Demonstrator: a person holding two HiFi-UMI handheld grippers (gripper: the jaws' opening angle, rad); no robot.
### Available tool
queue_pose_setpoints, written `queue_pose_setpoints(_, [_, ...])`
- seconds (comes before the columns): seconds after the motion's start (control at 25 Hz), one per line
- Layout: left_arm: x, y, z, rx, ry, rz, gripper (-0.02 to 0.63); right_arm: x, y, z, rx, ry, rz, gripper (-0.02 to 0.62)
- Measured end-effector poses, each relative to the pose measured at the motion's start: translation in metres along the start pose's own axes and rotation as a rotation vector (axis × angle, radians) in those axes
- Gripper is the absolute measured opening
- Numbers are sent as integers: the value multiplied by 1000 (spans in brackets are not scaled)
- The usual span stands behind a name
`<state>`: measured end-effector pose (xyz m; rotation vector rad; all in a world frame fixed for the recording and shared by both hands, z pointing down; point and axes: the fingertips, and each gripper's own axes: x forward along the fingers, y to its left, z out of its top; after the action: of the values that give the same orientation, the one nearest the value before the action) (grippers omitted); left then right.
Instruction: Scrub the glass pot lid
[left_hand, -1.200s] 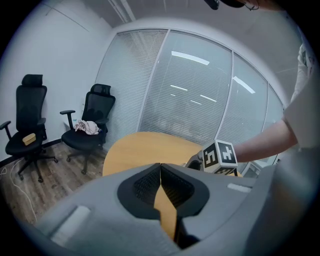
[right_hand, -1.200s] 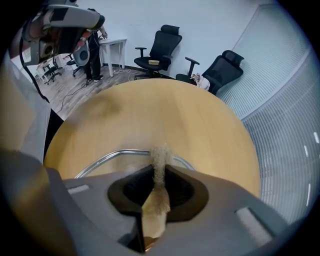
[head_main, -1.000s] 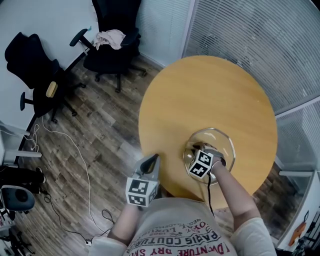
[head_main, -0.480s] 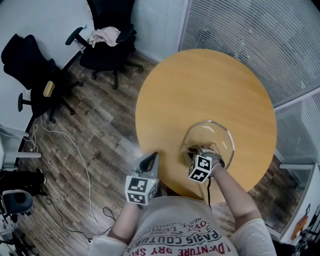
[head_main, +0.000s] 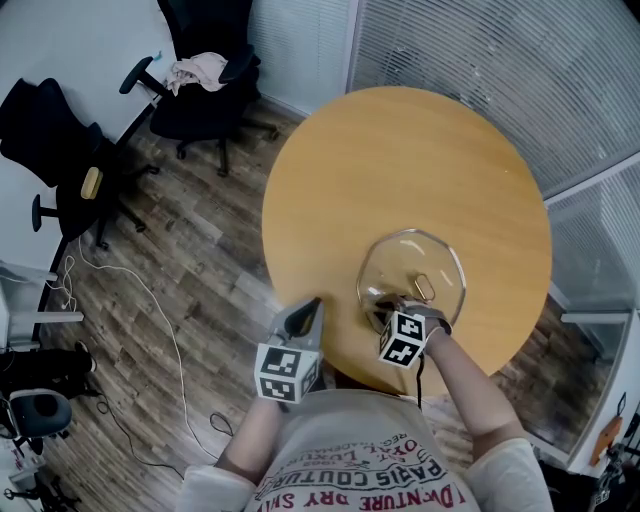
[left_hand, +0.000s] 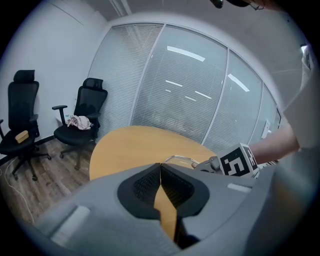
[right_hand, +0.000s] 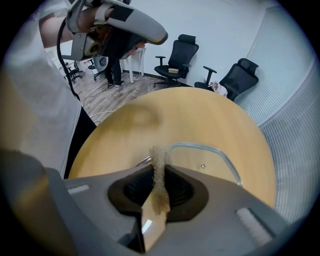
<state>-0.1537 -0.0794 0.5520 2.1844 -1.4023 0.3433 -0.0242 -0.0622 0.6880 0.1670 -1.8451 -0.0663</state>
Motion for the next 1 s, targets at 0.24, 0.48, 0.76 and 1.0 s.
queue_pose_setpoints(0.24, [9, -12, -5, 13, 13, -30, 8, -2, 22, -10, 43, -1, 66, 66])
queue_pose_setpoints(0.48, [11, -25, -7, 14, 24, -51, 8, -7, 43, -19, 163, -39, 132, 66])
queue_pose_setpoints(0.76, [10, -38, -5, 36, 25, -69, 8, -14, 65, -34, 267, -67, 196, 66])
queue_pose_setpoints(1.0, [13, -50, 7, 72, 11, -86, 8, -27, 65, -43, 344, -100, 197, 66])
